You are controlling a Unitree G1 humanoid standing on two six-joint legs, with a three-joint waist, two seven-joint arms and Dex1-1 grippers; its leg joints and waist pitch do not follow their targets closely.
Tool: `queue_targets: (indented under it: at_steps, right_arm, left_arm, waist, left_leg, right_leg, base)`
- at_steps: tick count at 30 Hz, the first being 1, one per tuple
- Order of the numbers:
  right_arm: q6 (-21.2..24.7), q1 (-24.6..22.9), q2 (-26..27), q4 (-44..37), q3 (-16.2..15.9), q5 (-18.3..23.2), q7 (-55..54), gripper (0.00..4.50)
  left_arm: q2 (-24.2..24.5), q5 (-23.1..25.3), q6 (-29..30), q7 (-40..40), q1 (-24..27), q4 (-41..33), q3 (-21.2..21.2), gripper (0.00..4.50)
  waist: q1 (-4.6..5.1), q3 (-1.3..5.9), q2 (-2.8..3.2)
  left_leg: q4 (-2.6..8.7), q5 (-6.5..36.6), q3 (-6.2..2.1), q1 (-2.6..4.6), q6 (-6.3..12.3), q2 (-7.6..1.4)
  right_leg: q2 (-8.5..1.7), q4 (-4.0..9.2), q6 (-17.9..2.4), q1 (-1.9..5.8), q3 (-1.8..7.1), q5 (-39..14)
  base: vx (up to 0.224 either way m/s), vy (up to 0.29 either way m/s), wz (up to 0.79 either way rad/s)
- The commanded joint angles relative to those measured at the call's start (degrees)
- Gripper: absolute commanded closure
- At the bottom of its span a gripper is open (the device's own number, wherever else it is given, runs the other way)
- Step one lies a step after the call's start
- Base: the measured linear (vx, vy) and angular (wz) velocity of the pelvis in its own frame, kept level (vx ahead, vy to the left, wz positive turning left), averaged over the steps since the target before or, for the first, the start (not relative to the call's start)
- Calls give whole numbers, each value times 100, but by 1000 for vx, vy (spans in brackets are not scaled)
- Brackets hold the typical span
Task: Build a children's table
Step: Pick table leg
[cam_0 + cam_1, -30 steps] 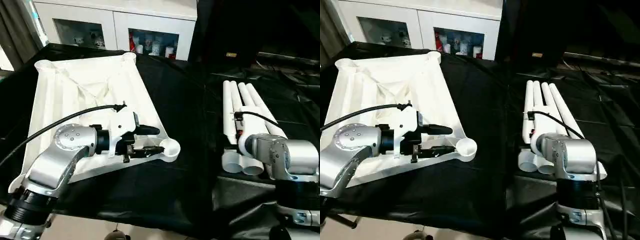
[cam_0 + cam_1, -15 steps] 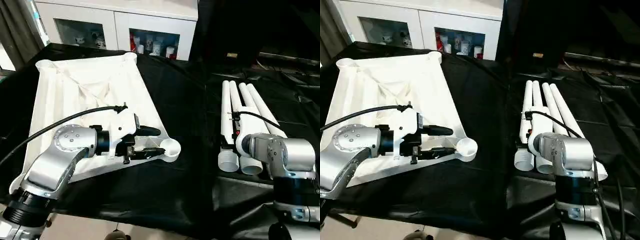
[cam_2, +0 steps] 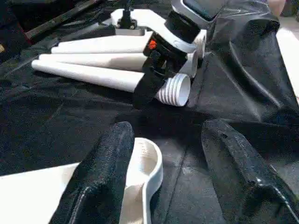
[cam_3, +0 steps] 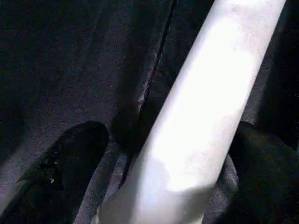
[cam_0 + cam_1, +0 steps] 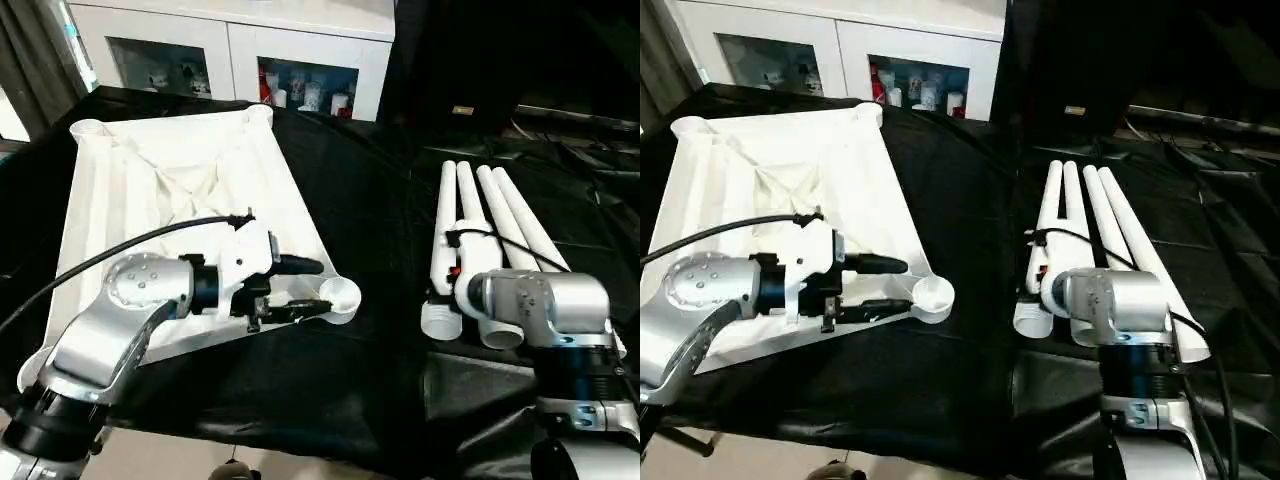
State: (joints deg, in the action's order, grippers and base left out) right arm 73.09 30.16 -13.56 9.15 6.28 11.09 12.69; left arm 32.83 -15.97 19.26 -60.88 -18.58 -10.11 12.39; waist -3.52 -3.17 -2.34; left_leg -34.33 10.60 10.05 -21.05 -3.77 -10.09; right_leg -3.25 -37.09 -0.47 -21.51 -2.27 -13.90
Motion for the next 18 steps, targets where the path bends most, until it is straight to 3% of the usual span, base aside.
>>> queue_targets:
  at_steps: [1, 5, 6, 14, 15, 18]
  right_arm:
    - [-32, 132, 14, 85, -3, 25, -15, 0]
    - [-56, 228, 66, 444, -44, -22, -44, 0]
    - [-54, 236, 77, 509, -46, -34, -58, 28]
    - [-49, 282, 146, 758, 88, -16, -126, 80]
    - [-64, 295, 153, 797, 110, -13, -130, 100]
    - [-156, 349, 162, 934, 210, -7, -174, 118]
  left_arm:
    - [36, -13, -15, 33, -12, -120, -36, 183]
    - [38, -20, -12, 54, 6, -148, -57, 183]
    - [38, -21, -8, 57, 8, -154, -61, 181]
    - [30, -67, 50, 42, -15, -160, -51, 181]
    - [30, -70, 54, 33, -20, -153, -41, 155]
    - [-63, -33, -4, 139, -99, -14, -52, 145]
  waist:
    - [-13, 349, 12]
    - [-10, 356, 22]
    - [-15, 355, 18]
    - [-15, 348, 23]
    - [-18, 350, 21]
    - [-12, 348, 32]
  left_leg:
    - [402, 370, -56, 97, -244, -270]
    - [397, 313, -58, 95, -247, -269]
    - [397, 293, -55, 90, -250, -267]
    - [411, 491, -59, 104, -349, -268]
    - [411, 497, -58, 105, -351, -267]
    - [414, 513, -59, 105, -379, -269]
  right_leg:
    - [-426, 389, -1116, 237, 292, 158]
    - [-428, 375, -1135, 234, 290, 232]
    - [-424, 375, -1131, 241, 291, 302]
    - [-429, 398, -1073, 231, 294, 68]
    - [-430, 399, -1068, 231, 294, 60]
    - [-426, 399, -1081, 226, 290, 68]
  base:
    - [0, 0, 0]
    - [0, 0, 0]
    - [0, 0, 0]
    - [0, 0, 0]
    - [0, 0, 0]
    - [0, 0, 0]
